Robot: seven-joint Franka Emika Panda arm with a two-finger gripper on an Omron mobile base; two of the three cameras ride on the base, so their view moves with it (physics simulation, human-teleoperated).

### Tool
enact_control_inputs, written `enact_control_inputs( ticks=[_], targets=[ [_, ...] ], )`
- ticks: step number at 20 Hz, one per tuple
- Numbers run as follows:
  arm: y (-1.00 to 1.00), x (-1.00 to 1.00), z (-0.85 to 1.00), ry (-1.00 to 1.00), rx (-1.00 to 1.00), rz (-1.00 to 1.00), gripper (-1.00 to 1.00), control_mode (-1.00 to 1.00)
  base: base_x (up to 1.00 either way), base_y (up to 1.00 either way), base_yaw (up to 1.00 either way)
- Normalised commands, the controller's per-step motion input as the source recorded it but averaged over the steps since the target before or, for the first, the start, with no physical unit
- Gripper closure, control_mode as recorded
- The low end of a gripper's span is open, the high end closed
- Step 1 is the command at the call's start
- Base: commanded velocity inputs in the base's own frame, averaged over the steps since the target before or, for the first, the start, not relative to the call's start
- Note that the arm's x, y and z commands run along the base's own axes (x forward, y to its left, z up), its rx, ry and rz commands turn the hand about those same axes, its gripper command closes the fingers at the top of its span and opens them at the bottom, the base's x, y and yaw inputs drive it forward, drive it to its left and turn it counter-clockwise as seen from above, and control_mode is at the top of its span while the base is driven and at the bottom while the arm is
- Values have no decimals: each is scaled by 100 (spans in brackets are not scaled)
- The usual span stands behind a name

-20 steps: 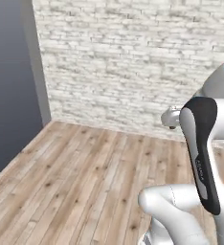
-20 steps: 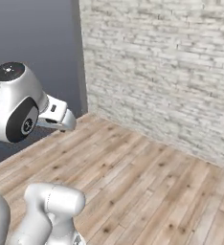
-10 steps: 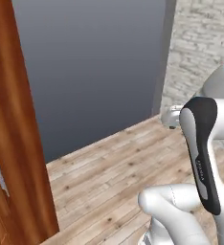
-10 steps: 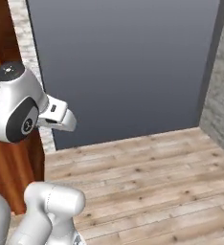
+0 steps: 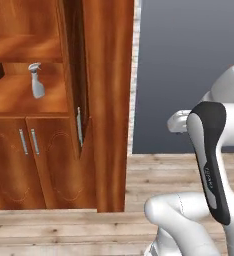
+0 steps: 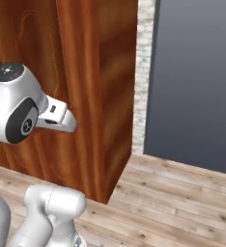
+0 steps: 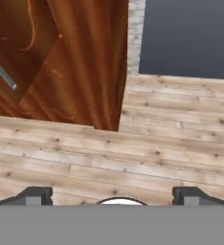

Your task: Grab the spray bottle from the cabinet, then place it next to the cutting board for sanitizing. Then grab the dish brush from the countertop next to the sink and place it next to the cutting board.

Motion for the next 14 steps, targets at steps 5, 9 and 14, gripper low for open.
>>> enact_control_inputs(
  ticks=[5,9,14],
  targets=[
    [0,0,0,0,0,0,-100,100,-5,71,10],
    [0,0,0,0,0,0,-100,100,56,100,-8],
    [0,0,0,0,0,0,-100,100,14,100,-9]
  ],
)
